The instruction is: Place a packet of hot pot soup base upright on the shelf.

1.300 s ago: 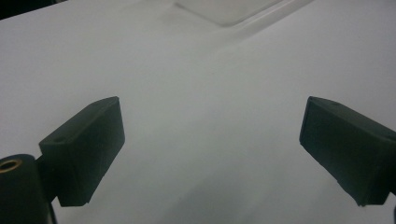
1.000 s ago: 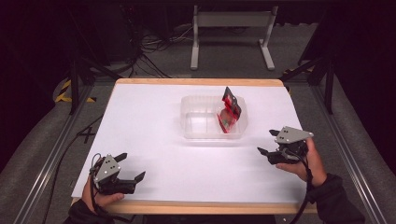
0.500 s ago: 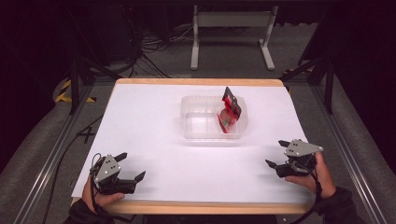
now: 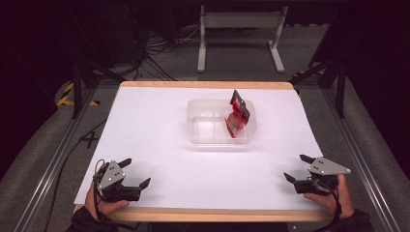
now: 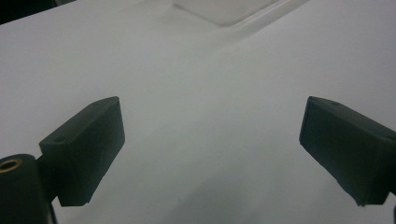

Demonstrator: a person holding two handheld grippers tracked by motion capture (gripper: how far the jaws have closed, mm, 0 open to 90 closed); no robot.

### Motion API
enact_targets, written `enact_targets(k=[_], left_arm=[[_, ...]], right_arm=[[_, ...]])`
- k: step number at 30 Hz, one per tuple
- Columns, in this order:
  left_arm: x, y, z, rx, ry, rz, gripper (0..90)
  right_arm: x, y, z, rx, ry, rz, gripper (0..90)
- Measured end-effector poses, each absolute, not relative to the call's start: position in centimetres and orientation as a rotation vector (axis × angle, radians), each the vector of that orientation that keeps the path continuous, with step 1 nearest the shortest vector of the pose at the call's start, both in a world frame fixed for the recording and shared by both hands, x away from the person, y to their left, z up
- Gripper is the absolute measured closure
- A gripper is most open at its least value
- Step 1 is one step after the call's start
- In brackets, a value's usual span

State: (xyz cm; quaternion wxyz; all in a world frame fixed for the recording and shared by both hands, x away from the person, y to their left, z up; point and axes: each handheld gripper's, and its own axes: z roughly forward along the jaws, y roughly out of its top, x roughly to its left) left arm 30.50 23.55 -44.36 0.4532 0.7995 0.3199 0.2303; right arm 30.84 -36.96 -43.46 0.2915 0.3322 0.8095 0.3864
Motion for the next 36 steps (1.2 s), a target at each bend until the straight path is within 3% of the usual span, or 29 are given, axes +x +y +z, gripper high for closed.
enact_targets(k=[12,36], left_arm=[[30.3,23.7,-44.4,1.965,0.777,0.569,7.8],[30.5,23.7,-44.5,1.965,0.784,0.566,8.0]], right_arm=[[29.3,-39.2,-43.8,1.047,1.955,1.094,11.3],[29.4,-37.7,-43.4,1.013,1.982,1.075,12.6]])
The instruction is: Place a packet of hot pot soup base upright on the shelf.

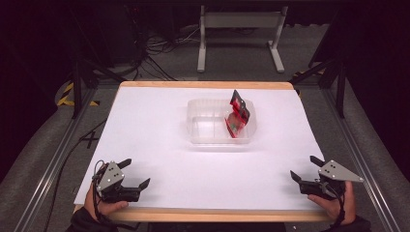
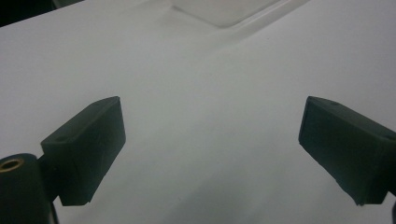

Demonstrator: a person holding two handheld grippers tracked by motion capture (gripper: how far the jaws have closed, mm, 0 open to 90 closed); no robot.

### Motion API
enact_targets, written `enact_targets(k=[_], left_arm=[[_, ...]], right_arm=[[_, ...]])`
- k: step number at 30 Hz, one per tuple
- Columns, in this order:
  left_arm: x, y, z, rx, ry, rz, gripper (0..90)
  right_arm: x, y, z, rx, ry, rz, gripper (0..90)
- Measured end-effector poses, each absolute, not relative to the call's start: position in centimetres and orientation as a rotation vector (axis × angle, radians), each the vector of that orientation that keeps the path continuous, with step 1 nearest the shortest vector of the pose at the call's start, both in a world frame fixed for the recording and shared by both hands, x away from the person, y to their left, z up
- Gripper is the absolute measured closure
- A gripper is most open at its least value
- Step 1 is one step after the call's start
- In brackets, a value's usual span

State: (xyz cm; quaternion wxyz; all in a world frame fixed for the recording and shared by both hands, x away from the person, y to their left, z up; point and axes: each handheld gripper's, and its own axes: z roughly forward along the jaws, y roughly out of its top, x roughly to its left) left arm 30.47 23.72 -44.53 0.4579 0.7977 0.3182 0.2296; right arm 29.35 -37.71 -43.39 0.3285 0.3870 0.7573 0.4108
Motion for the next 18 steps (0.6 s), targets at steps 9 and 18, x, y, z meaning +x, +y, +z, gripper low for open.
enact_targets(k=[9,18], left_arm=[[30.57,23.74,-44.50,1.963,0.782,0.567,8.2],[30.67,23.79,-44.56,1.968,0.782,0.560,8.2]], right_arm=[[29.36,-37.61,-43.20,1.014,1.980,1.124,11.5],[29.38,-37.34,-43.06,1.005,1.988,1.115,12.9]])
